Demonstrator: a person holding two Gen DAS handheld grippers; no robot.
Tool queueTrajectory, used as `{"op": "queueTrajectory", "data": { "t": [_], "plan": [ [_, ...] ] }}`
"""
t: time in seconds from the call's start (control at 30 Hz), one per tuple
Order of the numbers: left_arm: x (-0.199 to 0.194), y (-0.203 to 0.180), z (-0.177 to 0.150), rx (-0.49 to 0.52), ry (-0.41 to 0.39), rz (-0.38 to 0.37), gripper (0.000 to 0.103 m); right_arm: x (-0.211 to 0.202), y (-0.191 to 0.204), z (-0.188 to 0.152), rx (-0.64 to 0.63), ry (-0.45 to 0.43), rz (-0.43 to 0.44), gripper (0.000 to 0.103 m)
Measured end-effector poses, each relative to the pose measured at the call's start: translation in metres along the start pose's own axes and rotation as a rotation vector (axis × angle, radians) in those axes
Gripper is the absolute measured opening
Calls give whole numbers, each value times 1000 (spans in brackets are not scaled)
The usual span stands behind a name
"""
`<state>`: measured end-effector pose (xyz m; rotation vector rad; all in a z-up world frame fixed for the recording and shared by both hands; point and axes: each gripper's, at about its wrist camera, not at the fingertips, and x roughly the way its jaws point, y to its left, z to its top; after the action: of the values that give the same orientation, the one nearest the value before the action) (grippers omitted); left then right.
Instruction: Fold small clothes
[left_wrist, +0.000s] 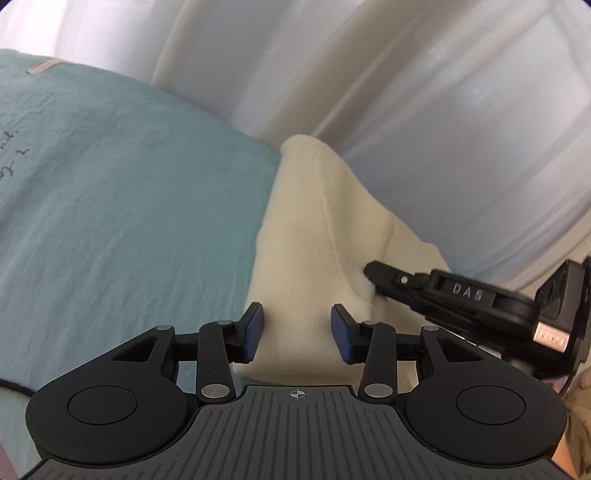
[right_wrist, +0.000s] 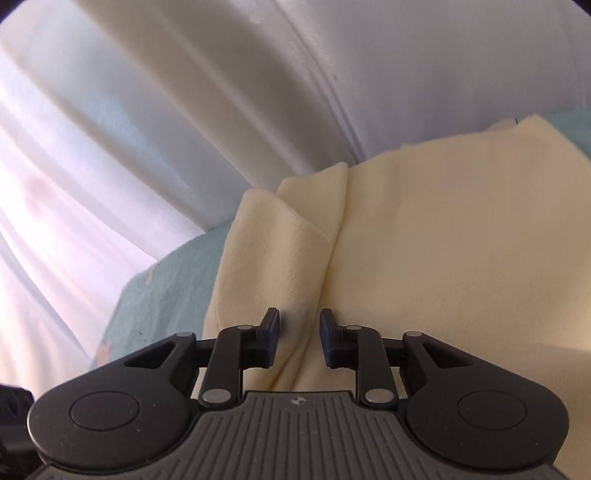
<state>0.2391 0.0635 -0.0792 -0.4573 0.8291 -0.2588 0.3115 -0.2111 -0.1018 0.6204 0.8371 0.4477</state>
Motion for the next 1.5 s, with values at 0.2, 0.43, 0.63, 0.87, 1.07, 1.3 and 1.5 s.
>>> {"op": "queueTrajectory", "data": {
  "t": [0.2, 0.43, 0.63, 0.87, 1.07, 1.3, 1.5],
  "plan": [
    [8, -2, -4, 32, -5, -2, 45, 20, -7, 10, 105, 39, 75, 29],
    [7, -1, -3, 30, 3, -8, 45, 38, -6, 14, 179, 57, 113, 21],
    [1, -8, -3, 41, -6, 21, 45, 18, 33, 11, -92, -12, -88, 13],
    [-27, -28, 8, 66, -70, 18, 45, -29, 41, 14, -250, -130, -208, 13],
    [2, -44, -1, 129, 29, -1, 44, -48, 5, 12, -233, -109, -316, 13],
    [27, -48, -9, 151, 81, 15, 49, -54, -53, 14, 87, -104, -101, 30],
    [28, -53, -12, 166, 89, 30, 55, -30, -47, 21, 105, -81, -65, 17]
  ]
}}
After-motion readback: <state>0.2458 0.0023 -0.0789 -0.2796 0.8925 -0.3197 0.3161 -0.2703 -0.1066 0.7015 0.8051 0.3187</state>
